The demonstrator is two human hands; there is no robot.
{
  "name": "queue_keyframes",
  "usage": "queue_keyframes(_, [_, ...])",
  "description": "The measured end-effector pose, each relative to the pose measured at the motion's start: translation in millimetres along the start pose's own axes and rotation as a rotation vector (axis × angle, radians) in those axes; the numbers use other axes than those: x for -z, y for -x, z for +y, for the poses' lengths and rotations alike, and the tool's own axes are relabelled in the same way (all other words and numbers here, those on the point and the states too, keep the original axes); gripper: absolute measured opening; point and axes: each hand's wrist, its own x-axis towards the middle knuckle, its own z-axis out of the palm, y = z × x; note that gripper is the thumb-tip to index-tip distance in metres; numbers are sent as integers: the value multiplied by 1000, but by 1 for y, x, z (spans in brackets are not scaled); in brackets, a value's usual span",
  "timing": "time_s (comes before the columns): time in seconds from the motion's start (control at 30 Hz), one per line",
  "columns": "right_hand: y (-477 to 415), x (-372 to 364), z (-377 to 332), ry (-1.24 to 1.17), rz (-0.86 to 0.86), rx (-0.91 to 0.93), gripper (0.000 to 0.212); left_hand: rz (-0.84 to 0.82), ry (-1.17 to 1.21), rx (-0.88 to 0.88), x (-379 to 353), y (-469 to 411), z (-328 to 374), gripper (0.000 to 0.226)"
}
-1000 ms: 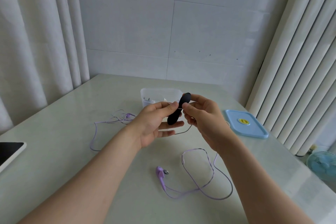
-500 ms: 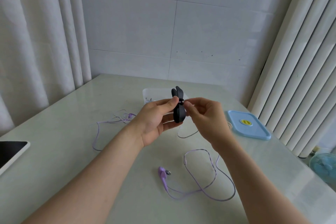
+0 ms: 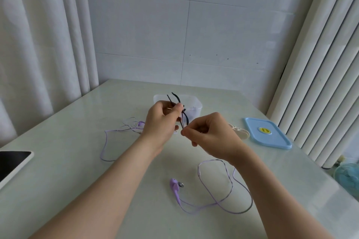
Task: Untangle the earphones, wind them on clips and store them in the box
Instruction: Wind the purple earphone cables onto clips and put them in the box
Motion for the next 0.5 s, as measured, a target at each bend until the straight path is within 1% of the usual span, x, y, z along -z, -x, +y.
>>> queue_keyframes(0.07, [1,-1,-3,-70,25,42,20,-50,-148,-74,-2,3,-3,24])
queue_keyframes(0.1, [0,0,-3,-102,65,56,22,-103,-174,-67,-3,4,-3,23])
queue_keyframes(0.2, [-2,2,-1,-137,215,51,22,-235,-113,19,-7,6,-2,18])
queue_keyframes(0.27, [-2,3,-1,-139,271,41,22,-322,-83,35,-8,7,-1,16])
queue_keyframes(0.33, [-4,3,-1,-147,293,21,22,-419,-65,20,-8,10,1,21])
queue_keyframes(0.4, [-5,4,1,-132,327,-1,23,-464,-55,-6,-7,14,2,24])
queue_keyframes(0.5, [-7,7,5,-87,345,-14,23,-499,-191,-67,-6,15,2,29])
